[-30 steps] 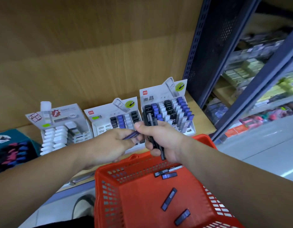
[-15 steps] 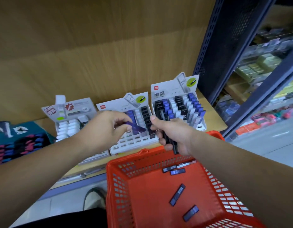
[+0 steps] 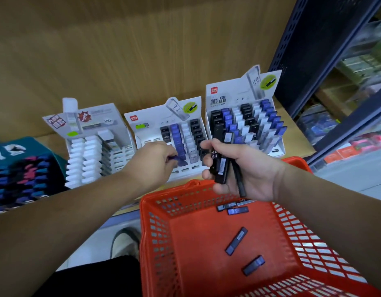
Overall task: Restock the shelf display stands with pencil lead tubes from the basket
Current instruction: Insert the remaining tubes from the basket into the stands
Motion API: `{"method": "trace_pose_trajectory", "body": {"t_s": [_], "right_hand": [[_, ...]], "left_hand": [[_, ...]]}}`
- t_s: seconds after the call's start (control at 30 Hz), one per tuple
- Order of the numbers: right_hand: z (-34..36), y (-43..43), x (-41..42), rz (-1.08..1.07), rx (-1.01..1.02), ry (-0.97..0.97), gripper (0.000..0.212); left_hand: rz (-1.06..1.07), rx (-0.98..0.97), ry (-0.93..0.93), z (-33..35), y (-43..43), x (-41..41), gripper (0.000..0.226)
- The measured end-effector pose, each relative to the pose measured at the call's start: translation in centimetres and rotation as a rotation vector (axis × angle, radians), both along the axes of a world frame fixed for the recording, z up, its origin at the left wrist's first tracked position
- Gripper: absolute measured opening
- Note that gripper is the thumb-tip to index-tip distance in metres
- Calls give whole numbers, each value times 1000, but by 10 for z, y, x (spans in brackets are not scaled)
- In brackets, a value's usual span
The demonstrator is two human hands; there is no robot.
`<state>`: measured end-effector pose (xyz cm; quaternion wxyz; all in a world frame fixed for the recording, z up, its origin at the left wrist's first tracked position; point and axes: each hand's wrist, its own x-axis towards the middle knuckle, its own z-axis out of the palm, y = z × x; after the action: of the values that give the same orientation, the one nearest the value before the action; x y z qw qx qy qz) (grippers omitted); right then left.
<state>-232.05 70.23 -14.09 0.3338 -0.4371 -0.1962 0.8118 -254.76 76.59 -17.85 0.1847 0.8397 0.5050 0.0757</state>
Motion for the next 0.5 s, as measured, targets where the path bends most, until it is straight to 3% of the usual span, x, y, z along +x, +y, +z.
{"method": "trace_pose_trajectory", "body": {"t_s": [0.1, 0.3, 0.4, 0.5], "right_hand": [[-2, 0, 3, 17, 32, -19, 37], [5, 0, 11, 62, 15, -19, 31], [9, -3, 10, 90, 30, -53, 23], [10, -5, 9, 106, 46, -110, 32]], "left_hand": [[1, -10, 53, 3, 4, 7, 17], [67, -61, 156, 3, 8, 27, 34], [-5, -11, 279, 7, 10, 25, 21], [14, 10, 300, 9, 9, 32, 17]]}}
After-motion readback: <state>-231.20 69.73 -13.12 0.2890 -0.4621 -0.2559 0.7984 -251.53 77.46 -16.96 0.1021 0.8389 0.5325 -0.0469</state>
